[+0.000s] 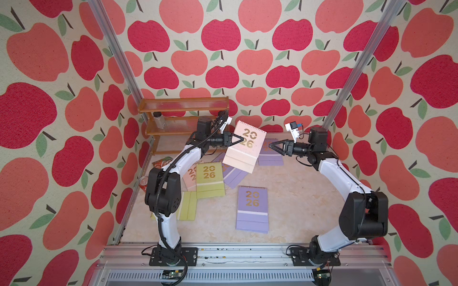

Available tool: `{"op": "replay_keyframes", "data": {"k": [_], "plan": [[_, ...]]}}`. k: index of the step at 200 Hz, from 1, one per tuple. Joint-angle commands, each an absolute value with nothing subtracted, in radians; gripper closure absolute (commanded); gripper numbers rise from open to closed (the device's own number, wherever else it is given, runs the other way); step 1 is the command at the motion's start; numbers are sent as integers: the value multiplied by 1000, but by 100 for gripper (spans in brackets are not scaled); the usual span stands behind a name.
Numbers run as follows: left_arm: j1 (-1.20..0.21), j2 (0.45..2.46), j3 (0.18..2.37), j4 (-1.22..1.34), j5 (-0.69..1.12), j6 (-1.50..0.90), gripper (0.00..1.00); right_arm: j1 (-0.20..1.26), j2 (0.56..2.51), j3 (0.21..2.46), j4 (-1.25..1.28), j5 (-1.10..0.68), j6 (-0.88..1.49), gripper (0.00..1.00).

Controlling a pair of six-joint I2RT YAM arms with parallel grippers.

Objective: Stack the calendars
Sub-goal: Place the calendar at the calendar.

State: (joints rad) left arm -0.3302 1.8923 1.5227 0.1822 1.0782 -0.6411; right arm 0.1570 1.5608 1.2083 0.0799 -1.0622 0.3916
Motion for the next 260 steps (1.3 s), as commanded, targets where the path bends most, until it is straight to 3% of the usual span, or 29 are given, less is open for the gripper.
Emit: {"op": "replay_keyframes", "data": {"k": [1,61,116,167,217,238,260], "plan": [[-347,1833,1434,648,942,-904,100,188,1588,1200,228,-1054,466,26],[-370,1804,1281,942,833,-1092,100,189,1612,1185,196,-1035,431,25],[-399,1740,1238,880,858,-1061,100,178,1646,1198,271,-1084,491,25],[-423,1732,1224,804,870,-1005,100,188,1695,1192,586,-1136,723,26],[-441,1777,1241,830,874,-1016,100,218,1729,1228,616,-1158,762,29],[-442,1790,1238,839,874,-1022,100,221,1726,1224,625,-1164,767,38],[-437,1794,1233,839,874,-1022,100,222,1718,1216,642,-1167,782,66]]}}
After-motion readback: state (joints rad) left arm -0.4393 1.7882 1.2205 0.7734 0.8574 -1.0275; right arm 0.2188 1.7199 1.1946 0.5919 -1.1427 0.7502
